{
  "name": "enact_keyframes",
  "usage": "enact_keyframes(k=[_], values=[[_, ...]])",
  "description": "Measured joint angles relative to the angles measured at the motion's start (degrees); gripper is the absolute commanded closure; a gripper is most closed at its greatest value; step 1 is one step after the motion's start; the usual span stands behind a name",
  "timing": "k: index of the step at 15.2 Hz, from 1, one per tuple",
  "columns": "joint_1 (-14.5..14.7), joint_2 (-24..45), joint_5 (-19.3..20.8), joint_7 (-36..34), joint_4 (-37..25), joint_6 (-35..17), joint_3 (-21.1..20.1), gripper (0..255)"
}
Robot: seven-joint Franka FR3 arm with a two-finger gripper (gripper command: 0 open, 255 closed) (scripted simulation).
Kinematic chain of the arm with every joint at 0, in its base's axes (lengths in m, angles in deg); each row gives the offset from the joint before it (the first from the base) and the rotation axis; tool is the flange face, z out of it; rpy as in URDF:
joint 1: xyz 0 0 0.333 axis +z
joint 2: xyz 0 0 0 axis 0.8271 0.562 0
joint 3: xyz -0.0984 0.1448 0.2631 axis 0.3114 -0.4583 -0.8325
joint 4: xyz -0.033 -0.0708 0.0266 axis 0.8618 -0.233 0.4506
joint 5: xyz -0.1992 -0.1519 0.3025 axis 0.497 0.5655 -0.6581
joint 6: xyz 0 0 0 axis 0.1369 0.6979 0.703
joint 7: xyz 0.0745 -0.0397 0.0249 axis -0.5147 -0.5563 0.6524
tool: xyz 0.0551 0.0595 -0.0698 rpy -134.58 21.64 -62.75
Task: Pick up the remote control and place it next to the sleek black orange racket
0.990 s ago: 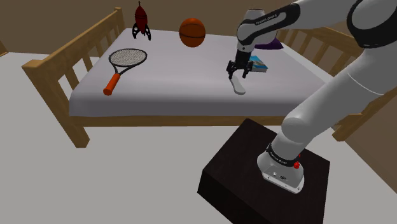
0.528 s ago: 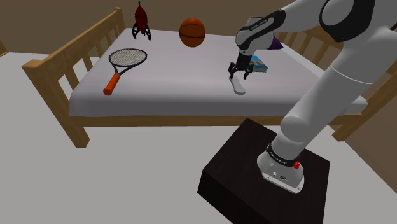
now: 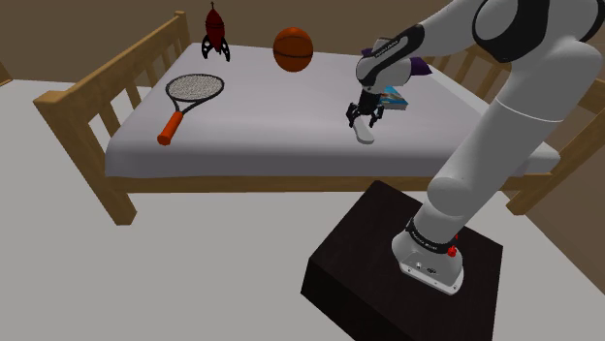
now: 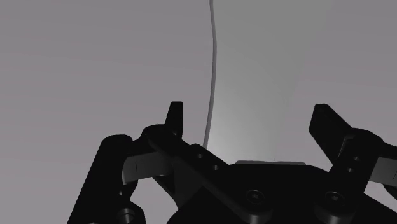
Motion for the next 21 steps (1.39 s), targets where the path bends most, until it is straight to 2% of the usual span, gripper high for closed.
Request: enact_keyframes(k=[5, 6, 16, 21], values=[[0.0, 0.3, -0.1, 0.1, 0.0, -0.3, 0.0, 0], [0.0, 0.3, -0.1, 0.1, 0.0, -0.3, 0.0, 255], [0.0, 0.3, -0.1, 0.1, 0.0, -0.3, 0.0, 255], [0.0, -1.9, 0.9, -0.7, -1.0, 2.8, 0.0, 255]])
